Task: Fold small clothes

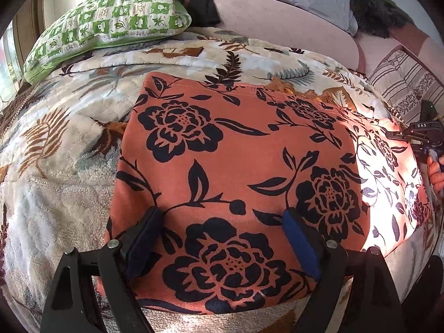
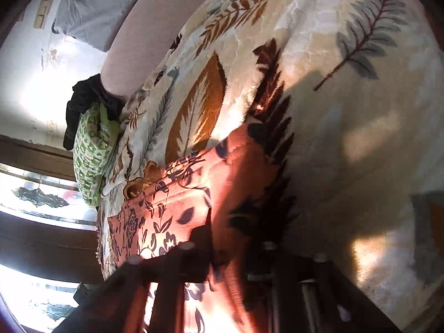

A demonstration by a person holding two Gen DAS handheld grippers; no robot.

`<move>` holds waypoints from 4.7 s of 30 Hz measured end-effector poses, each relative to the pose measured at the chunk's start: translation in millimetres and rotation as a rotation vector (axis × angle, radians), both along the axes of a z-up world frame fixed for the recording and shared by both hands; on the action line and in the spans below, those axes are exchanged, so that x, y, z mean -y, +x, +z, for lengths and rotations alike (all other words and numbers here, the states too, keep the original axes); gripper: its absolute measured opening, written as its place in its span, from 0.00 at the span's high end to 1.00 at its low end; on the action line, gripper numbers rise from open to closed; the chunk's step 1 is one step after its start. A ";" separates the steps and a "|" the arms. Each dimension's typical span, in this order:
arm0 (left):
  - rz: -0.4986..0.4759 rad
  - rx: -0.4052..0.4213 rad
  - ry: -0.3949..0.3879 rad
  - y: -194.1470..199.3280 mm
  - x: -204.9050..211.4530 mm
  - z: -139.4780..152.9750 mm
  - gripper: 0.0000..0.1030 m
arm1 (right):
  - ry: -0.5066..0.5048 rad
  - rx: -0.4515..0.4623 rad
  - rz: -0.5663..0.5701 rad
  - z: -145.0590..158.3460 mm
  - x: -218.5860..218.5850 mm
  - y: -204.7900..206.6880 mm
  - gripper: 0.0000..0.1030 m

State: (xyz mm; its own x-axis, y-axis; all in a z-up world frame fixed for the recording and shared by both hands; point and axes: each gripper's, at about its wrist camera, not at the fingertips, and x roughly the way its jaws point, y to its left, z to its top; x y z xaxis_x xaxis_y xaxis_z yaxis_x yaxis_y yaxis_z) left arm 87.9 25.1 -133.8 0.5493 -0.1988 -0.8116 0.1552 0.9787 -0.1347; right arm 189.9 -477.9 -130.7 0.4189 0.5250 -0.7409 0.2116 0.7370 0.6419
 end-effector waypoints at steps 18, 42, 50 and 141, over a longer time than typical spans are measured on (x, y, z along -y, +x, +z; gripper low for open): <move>0.229 -0.145 -0.447 -33.2 -121.4 -7.7 0.81 | -0.242 0.256 -0.044 114.1 -73.6 -84.5 0.17; 0.098 -0.232 -0.316 177.6 -105.6 -15.4 0.93 | -0.035 0.019 0.090 4.9 -119.6 -104.9 0.16; 0.085 -0.090 -0.119 139.8 -90.6 14.8 0.60 | 0.054 0.018 0.044 4.1 -106.7 -107.6 0.16; 0.101 -0.045 0.118 -63.9 -12.9 45.7 0.25 | 0.451 -0.014 -0.356 -10.6 -43.4 -233.6 0.13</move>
